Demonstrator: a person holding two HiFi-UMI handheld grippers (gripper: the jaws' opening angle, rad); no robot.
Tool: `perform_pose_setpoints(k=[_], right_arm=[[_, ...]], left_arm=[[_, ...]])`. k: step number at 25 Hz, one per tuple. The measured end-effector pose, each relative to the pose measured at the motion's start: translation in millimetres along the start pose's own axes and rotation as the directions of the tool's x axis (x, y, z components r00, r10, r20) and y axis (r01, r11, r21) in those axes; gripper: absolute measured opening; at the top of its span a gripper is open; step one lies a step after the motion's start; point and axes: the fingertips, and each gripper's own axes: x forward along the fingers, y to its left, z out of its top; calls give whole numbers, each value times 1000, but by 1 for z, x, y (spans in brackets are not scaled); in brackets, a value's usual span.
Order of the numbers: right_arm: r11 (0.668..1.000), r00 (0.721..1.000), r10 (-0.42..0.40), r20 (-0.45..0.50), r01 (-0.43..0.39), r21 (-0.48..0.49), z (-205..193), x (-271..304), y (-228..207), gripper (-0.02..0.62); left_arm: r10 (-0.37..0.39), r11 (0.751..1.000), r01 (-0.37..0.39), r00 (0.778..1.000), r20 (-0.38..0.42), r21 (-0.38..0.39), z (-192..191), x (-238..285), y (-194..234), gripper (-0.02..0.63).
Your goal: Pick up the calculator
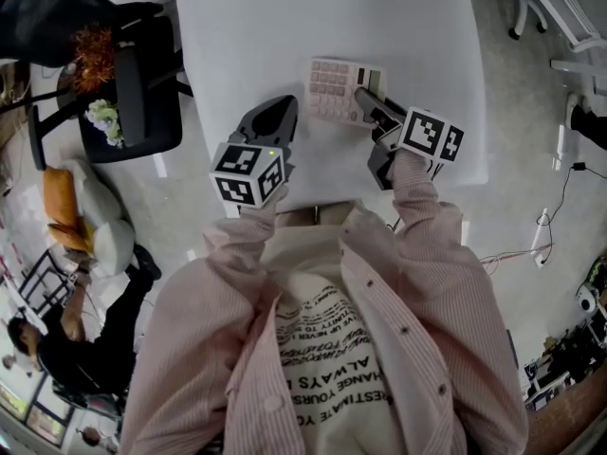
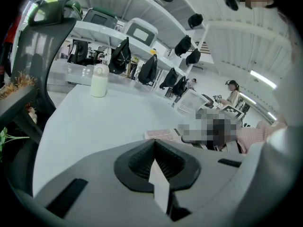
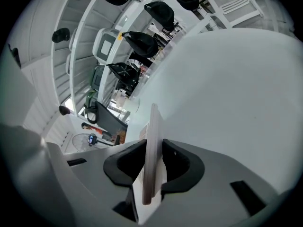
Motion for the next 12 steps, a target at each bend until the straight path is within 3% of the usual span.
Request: perform_pose_setpoints(k=[12], right_arm=[[998, 995, 58, 81, -60, 34, 5, -23, 28, 94]], left_arm=[[-20, 999, 17, 998, 67, 34, 20, -26, -6, 2]])
